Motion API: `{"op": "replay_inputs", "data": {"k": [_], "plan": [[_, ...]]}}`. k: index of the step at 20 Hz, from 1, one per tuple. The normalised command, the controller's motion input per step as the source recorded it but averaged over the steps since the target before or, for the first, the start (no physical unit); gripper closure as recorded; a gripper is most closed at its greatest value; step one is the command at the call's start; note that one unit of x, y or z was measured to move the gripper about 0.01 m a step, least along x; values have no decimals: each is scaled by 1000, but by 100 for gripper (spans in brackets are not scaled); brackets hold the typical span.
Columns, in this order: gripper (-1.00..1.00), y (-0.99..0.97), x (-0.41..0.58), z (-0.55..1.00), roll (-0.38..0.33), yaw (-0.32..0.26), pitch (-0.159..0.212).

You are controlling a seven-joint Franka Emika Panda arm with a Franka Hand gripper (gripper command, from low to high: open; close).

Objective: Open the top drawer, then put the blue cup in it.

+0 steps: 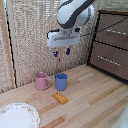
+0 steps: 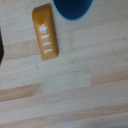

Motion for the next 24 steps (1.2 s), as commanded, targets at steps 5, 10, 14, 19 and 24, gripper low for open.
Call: {"op": "replay_inputs", "data": {"k": [5, 10, 14, 19, 24], "plan": [[-100, -114, -344, 295, -162, 212, -80], [-100, -199, -347, 381, -226, 223, -129], [-100, -209, -293, 240, -266, 210, -125], [-100, -218, -266, 86, -325, 174, -71], [-100, -213, -253, 0, -372, 144, -29]]}}
